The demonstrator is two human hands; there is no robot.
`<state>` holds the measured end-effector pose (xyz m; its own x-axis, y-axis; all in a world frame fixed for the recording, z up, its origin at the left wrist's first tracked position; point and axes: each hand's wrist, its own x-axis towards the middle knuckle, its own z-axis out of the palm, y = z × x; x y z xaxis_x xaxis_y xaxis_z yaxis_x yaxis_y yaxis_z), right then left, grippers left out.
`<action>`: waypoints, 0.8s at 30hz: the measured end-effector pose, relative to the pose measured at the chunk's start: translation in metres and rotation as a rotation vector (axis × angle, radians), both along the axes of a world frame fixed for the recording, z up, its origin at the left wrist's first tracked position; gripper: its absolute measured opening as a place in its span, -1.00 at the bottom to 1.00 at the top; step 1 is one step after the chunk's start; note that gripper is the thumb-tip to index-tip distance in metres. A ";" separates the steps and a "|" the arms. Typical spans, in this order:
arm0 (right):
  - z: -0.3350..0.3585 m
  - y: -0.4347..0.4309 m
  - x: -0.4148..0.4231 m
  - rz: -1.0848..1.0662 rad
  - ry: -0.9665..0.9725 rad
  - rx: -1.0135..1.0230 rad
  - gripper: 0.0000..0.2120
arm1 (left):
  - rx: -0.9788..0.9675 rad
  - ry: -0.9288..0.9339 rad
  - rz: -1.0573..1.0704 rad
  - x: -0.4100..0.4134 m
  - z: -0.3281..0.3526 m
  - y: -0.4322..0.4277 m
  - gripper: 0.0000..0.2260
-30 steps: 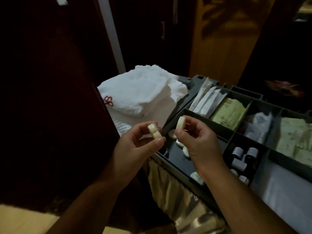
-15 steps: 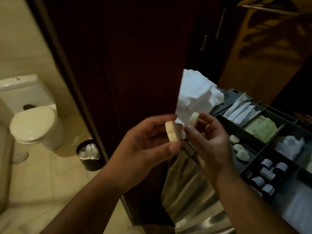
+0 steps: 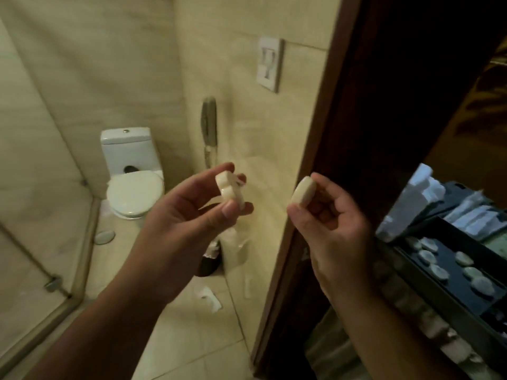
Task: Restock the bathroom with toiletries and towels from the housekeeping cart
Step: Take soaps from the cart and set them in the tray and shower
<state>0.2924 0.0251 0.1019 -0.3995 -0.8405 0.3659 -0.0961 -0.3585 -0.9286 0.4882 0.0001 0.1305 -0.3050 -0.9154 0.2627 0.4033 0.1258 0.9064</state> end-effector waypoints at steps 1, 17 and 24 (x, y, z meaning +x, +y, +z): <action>0.003 -0.003 0.018 0.023 0.005 -0.002 -0.55 | -0.009 -0.001 0.047 0.018 0.001 0.003 -0.41; 0.008 -0.022 0.294 0.645 0.025 0.042 -0.57 | 0.045 0.006 0.840 0.283 -0.017 0.089 -0.29; 0.002 -0.036 0.405 0.920 -0.013 0.094 -0.55 | 0.060 0.036 1.063 0.361 -0.021 0.115 -0.34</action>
<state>0.6969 -0.0114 0.1040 0.4366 -0.8548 0.2805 0.2003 -0.2116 -0.9566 0.8497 0.1152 0.1095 0.6654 -0.7189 0.2012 0.1393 0.3845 0.9126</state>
